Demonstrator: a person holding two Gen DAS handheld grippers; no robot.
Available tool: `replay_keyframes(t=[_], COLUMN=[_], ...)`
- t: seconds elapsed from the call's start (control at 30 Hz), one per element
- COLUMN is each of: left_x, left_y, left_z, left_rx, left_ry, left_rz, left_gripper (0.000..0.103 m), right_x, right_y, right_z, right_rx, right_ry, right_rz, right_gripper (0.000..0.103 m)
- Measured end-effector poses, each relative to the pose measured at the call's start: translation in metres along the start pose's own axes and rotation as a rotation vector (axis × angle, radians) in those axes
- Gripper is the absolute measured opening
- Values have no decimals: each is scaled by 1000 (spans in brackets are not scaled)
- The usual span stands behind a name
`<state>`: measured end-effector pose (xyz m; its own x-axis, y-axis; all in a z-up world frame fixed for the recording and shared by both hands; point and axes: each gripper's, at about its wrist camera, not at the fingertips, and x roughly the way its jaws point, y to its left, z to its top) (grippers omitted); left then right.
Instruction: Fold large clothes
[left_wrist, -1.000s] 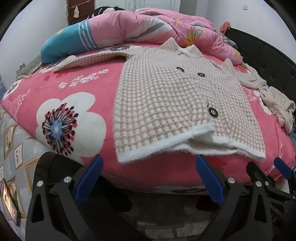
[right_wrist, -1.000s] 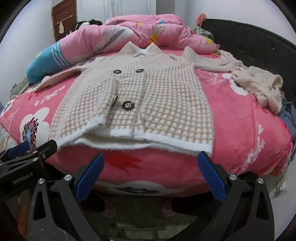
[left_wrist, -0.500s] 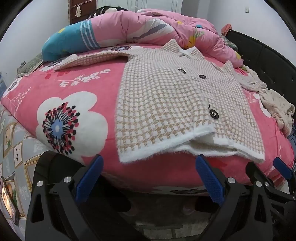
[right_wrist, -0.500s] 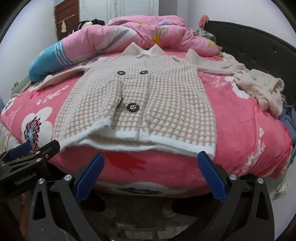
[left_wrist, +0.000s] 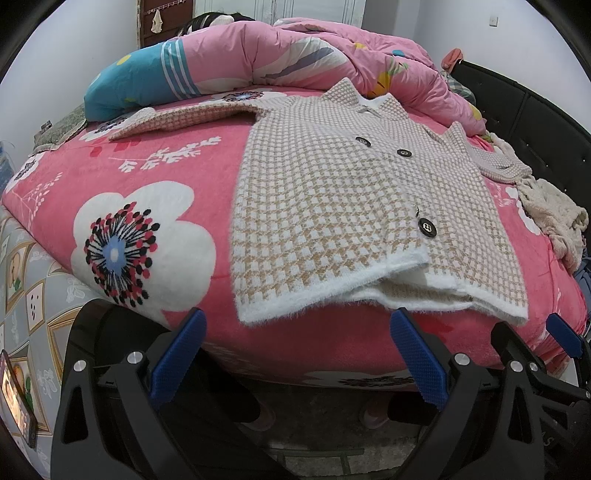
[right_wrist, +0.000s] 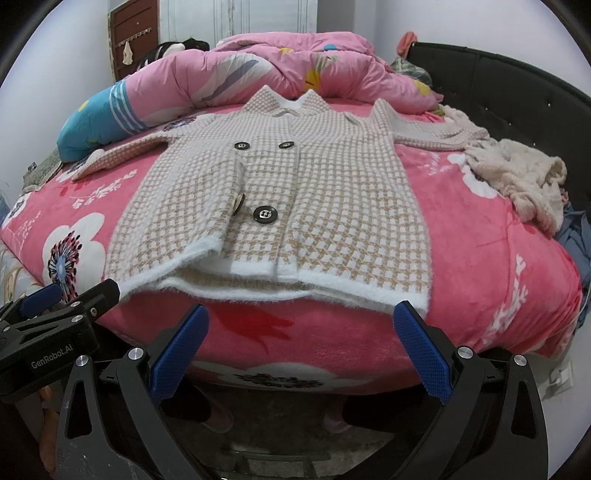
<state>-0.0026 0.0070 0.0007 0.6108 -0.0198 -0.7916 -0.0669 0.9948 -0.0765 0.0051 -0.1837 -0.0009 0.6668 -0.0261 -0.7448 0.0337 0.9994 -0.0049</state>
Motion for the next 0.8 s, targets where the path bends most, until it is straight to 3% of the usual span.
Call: replay_keyframes(t=[0.8], left_x=[0], left_y=[1], left_z=[0], left_rx=[0], left_ry=[0], left_rz=[-2], left_gripper=[98], right_x=[0], right_y=[-2], right_z=[-1], right_rx=[2], right_ry=[-2], right_rz=[1], right_gripper=[96])
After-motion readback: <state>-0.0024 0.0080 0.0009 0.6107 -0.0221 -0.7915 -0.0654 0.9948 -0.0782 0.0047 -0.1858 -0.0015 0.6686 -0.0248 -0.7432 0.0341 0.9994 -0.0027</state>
